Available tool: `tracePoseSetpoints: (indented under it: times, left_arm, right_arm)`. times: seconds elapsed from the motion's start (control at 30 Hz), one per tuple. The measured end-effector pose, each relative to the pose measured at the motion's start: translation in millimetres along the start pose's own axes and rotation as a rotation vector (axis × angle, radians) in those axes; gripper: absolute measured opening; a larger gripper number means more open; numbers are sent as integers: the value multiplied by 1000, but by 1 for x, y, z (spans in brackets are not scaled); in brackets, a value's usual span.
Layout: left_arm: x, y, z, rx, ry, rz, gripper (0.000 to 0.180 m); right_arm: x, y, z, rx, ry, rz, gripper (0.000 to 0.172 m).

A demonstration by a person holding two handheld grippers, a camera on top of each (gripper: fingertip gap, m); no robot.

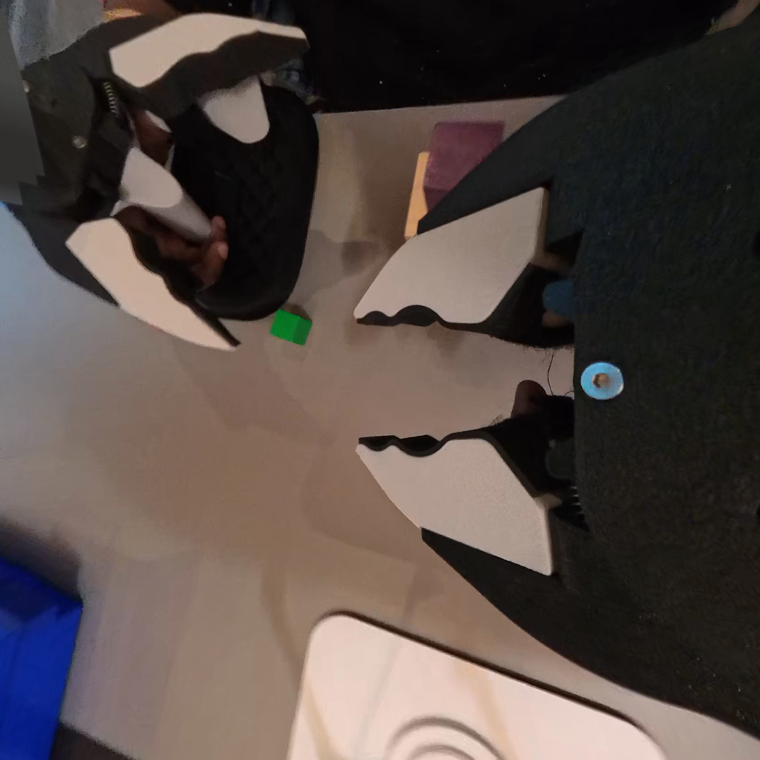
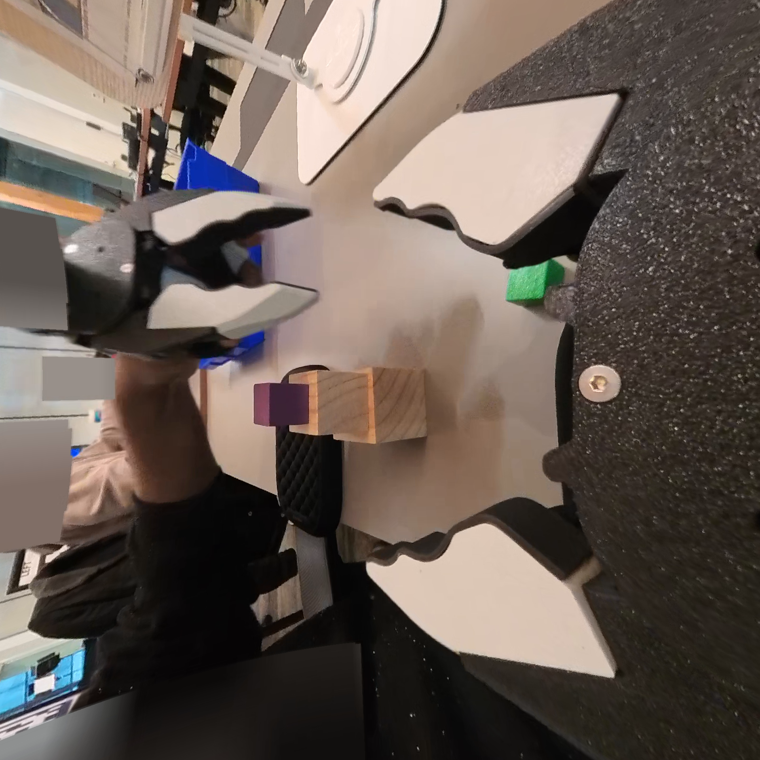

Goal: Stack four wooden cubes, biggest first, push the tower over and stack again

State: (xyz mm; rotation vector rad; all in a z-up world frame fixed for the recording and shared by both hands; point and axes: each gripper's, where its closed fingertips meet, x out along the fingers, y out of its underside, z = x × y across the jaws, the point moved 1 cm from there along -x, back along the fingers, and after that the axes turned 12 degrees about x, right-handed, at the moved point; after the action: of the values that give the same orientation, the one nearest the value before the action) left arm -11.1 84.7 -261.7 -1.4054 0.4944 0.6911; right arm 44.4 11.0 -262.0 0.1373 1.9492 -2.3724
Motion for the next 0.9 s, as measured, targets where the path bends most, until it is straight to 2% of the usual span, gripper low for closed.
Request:
tracePoseSetpoints:
  times: [0.17, 0.3, 0.57, 0.73, 0.8, 0.9]
  left_arm:
    - [45, -7, -15, 224, 183, -53, 46]
    - [77, 0, -24, 261, 285, -16, 51]
    - [108, -12, -33, 362, 300, -114, 49]
    - [120, -4, -34, 392, 301, -76, 37]
    - [121, -5, -36, 382, 313, -99, 24]
    - [116, -6, -30, 354, 283, -98, 21]
  right_arm:
    - [-3, -4, -1, -1, 14, -38, 144]
    - [-5, -7, -4, 5, 29, -62, 144]
    - [-6, -7, -4, 6, 29, -65, 144]
    - [-6, -7, -3, 5, 25, -62, 144]
    - [-6, -7, -3, 6, 24, -63, 143]
    - [-7, -8, -3, 10, 21, -71, 143]
